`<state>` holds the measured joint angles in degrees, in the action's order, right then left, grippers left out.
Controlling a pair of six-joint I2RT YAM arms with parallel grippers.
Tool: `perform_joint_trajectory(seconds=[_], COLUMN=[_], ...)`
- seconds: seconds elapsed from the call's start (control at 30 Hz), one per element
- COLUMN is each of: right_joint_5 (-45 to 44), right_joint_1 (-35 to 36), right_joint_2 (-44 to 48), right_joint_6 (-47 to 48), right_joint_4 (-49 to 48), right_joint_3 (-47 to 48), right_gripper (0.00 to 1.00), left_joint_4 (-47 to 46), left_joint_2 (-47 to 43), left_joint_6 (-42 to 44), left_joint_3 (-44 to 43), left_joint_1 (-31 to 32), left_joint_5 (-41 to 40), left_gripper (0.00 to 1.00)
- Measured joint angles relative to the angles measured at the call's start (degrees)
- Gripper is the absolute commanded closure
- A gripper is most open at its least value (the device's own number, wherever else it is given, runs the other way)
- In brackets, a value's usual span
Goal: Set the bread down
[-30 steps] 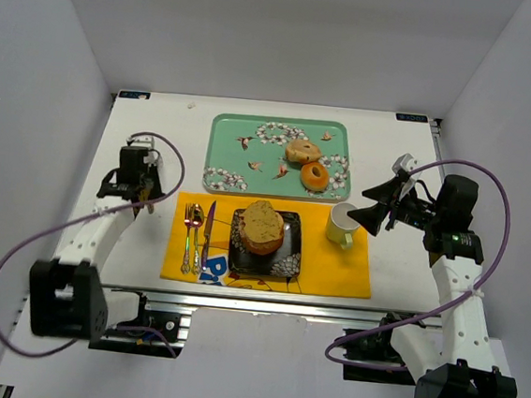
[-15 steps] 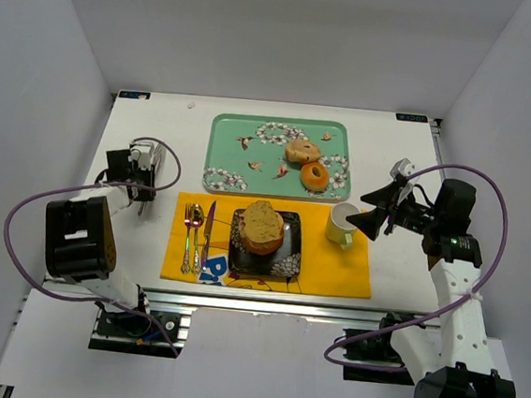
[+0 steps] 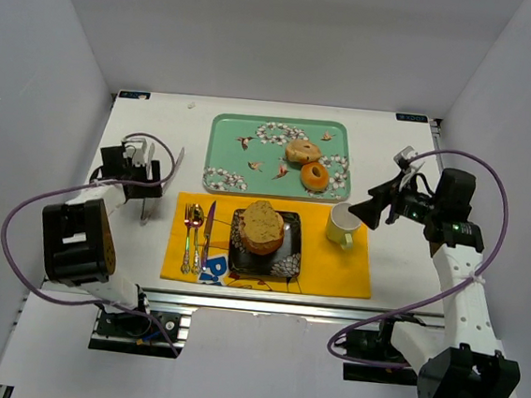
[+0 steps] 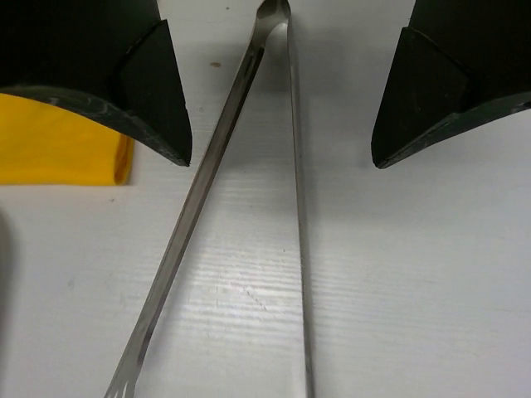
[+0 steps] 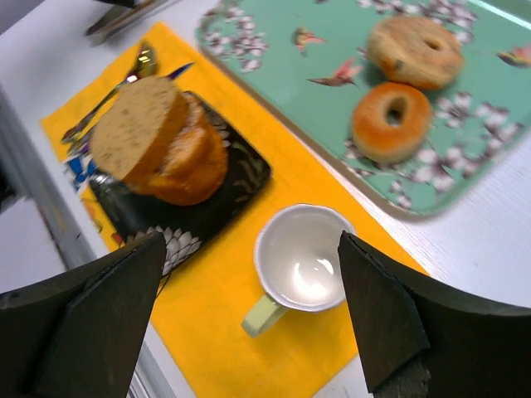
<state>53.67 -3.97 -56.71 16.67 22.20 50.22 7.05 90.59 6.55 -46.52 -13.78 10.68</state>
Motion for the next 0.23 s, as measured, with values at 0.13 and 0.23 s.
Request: perform_joint_trajectory(seconds=[0.13, 0.23], right_joint_5=[-9.68, -14.58], right_joint_1=[0.02, 0.02], right_joint_2=[-3.52, -7.19], right_joint_6=[-6.03, -8.37], right_joint_4=[0.46, 0.31], right_joint_3=[4.61, 9.25], right_gripper=[0.10, 0.10], left_joint_4=[0.63, 0.92], left_joint_2=[-7.02, -13.44], left_joint_6=[-5.35, -10.14], left_joint_3=[-0.37, -0.48], left_joint_1=[-0.15, -0.26], left_joint_5=[-1.79, -2.54], left_gripper=[0.02, 0.02])
